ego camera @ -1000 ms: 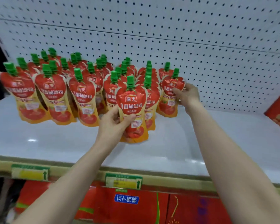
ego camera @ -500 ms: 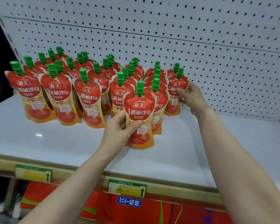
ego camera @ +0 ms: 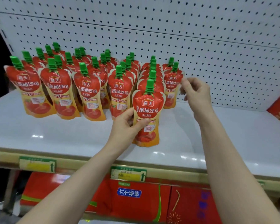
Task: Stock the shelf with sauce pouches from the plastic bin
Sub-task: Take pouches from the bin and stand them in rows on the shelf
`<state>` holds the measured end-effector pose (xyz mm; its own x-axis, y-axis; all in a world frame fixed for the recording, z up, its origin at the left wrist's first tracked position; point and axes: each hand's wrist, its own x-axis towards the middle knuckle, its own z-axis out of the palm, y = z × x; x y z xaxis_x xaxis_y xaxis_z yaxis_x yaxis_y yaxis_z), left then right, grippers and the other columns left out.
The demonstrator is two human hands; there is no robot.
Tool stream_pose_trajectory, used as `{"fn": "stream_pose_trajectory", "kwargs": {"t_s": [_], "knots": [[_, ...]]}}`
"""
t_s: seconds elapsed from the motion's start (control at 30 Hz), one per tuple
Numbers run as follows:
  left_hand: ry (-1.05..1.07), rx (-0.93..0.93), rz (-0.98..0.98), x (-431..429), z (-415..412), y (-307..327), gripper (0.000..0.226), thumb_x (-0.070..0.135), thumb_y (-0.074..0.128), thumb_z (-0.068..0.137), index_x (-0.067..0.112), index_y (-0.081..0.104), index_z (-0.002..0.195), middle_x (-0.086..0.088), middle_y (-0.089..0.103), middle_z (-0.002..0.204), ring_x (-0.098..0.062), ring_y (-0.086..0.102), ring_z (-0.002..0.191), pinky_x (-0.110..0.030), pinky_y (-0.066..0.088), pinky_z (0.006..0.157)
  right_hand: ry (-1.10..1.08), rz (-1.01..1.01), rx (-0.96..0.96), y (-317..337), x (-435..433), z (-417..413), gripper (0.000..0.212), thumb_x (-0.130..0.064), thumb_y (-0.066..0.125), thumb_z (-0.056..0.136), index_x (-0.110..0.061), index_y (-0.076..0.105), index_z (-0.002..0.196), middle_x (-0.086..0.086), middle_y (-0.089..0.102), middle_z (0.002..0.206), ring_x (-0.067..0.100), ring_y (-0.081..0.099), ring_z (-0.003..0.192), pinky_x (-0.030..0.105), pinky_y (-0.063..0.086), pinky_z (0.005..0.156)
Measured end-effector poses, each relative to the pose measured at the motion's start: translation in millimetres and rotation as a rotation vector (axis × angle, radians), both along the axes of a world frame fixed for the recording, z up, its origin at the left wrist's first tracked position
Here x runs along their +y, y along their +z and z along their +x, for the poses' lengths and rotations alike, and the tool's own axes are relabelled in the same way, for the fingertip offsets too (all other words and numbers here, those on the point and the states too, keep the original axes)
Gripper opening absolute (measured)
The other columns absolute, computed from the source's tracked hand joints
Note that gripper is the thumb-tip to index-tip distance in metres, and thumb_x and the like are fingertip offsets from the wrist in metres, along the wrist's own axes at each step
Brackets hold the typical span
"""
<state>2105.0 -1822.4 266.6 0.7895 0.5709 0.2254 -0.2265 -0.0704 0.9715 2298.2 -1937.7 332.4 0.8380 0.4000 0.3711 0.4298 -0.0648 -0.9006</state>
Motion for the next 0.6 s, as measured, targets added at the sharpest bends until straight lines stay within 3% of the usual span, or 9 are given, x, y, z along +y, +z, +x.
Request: {"fn": "stream_pose_trajectory", "kwargs": {"t_s": [0.1, 0.17, 0.3, 0.43, 0.53, 0.6], "knots": [[-0.023, 0.006, 0.016, -14, 3, 0, 0.031, 0.017, 0.071, 0.084, 0.016, 0.065, 0.115, 0.001, 0.073, 0.107, -0.016, 0.069, 0.101, -0.037, 0.057, 0.088, 0.321, -0.071, 0.052, 3, -23, -49, 0.033, -0.038, 0.053, 0.099, -0.014, 0.068, 0.082, 0.005, 0.067, 0.078, 0.014, 0.061, 0.071, 0.023, 0.046, 0.055], [-0.033, 0.005, 0.027, -24, 7, 1, 0.031, 0.019, 0.072, 0.084, 0.019, 0.066, 0.114, 0.002, 0.073, 0.106, -0.014, 0.069, 0.101, -0.036, 0.057, 0.087, 0.393, -0.12, 0.041, 3, -36, -64, 0.024, -0.033, 0.058, 0.097, -0.013, 0.07, 0.088, 0.0, 0.071, 0.081, 0.013, 0.063, 0.074, 0.023, 0.047, 0.051], [-0.042, -0.005, 0.068, -42, 18, 3, 0.03, 0.02, 0.073, 0.084, 0.019, 0.067, 0.113, 0.005, 0.073, 0.105, -0.009, 0.068, 0.1, -0.029, 0.056, 0.084, 0.301, -0.084, 0.067, 5, -59, -56, 0.013, -0.021, 0.062, 0.096, -0.02, 0.071, 0.086, -0.003, 0.073, 0.075, 0.014, 0.065, 0.071, 0.019, 0.034, 0.038], [-0.033, 0.052, 0.156, -55, 27, -5, 0.032, 0.016, 0.07, 0.086, 0.021, 0.063, 0.117, 0.008, 0.07, 0.104, -0.003, 0.066, 0.096, -0.019, 0.054, 0.081, 0.129, -0.052, 0.088, 7, -77, -31, 0.023, -0.02, 0.062, 0.096, 0.001, 0.067, 0.092, -0.001, 0.071, 0.073, 0.011, 0.065, 0.068, 0.022, 0.051, 0.049], [-0.002, 0.133, 0.283, -59, 35, -16, 0.04, 0.018, 0.068, 0.087, 0.022, 0.06, 0.126, 0.007, 0.067, 0.113, -0.003, 0.062, 0.103, -0.021, 0.052, 0.091, 0.021, -0.036, 0.057, 6, -77, -8, 0.022, -0.02, 0.062, 0.096, -0.006, 0.066, 0.079, -0.003, 0.068, 0.067, 0.01, 0.063, 0.063, 0.026, 0.056, 0.056], [-0.03, 0.198, 0.378, -62, 44, -21, 0.044, 0.019, 0.065, 0.089, 0.021, 0.055, 0.132, 0.004, 0.063, 0.123, -0.007, 0.059, 0.109, -0.026, 0.049, 0.097, 0.005, -0.029, 0.052, 1, -69, 7, 0.021, -0.019, 0.062, 0.096, -0.006, 0.067, 0.082, 0.002, 0.068, 0.071, 0.013, 0.063, 0.065, 0.028, 0.057, 0.057]]}}
